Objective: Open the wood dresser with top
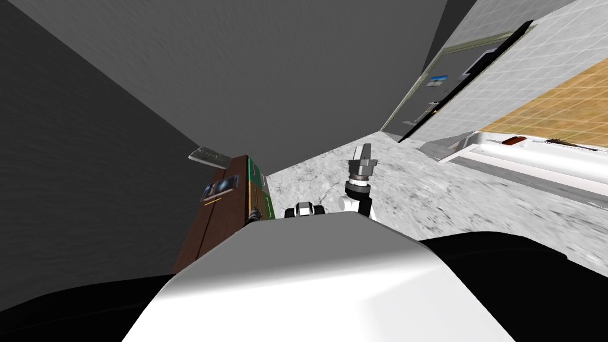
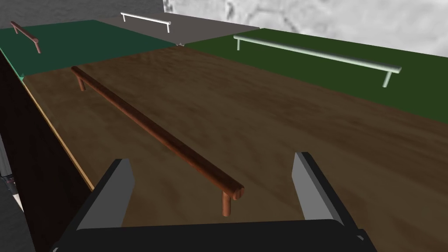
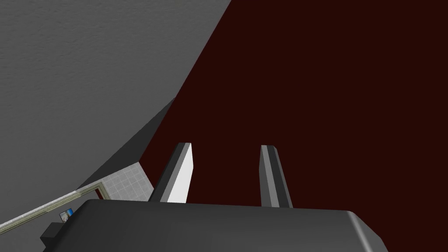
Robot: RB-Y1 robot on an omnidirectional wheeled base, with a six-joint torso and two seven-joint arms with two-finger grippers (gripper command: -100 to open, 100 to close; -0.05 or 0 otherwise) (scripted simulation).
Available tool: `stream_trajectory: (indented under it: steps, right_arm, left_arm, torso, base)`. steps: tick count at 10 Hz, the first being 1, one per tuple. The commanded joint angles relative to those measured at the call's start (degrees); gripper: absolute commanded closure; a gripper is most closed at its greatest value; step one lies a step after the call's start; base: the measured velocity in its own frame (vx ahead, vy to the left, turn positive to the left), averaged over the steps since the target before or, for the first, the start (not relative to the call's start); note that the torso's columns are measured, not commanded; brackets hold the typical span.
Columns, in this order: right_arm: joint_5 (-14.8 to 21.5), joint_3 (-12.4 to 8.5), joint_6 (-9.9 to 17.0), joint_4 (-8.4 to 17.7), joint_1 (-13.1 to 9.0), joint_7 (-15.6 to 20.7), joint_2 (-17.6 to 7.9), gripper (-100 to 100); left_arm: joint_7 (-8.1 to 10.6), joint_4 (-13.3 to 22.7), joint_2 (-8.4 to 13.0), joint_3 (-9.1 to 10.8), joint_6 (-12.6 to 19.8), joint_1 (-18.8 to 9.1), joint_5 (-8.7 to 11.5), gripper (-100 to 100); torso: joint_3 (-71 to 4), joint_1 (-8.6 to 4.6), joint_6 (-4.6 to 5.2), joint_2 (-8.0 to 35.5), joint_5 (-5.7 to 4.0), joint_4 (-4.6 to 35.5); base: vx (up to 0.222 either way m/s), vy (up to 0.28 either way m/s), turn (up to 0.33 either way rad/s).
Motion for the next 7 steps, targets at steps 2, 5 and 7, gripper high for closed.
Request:
stream_trajectory:
  steps: [2, 5, 7]
  right_arm:
    - [0.00, 0.00, 0.00, 0.00, -0.01, 0.00, 0.00, 0]
    - [0.00, 0.00, 0.00, 0.00, 0.00, 0.00, 0.00, 0]
    - [0.00, 0.00, 0.00, 0.00, 0.00, 0.00, 0.00, 0]
  left_arm:
    - [1.65, -3.07, 1.25, -0.49, 1.30, 1.95, -0.21, 100]
    - [3.06, -5.67, 2.10, -0.89, 2.39, 3.63, -0.48, 100]
    - [2.33, -4.19, 1.40, -0.63, 1.97, 2.40, -0.54, 100]
  torso:
    - [0.03, -0.26, -0.06, 0.19, -0.16, 0.04]
    - [0.01, -0.72, -0.26, 0.49, -0.52, 0.13]
    - [0.00, -0.88, -0.23, 0.50, -0.56, 0.14]
  base:
    - [-0.017, -0.021, -0.043]
    - [-0.012, -0.019, -0.017]
    - [0.026, -0.045, 0.002]
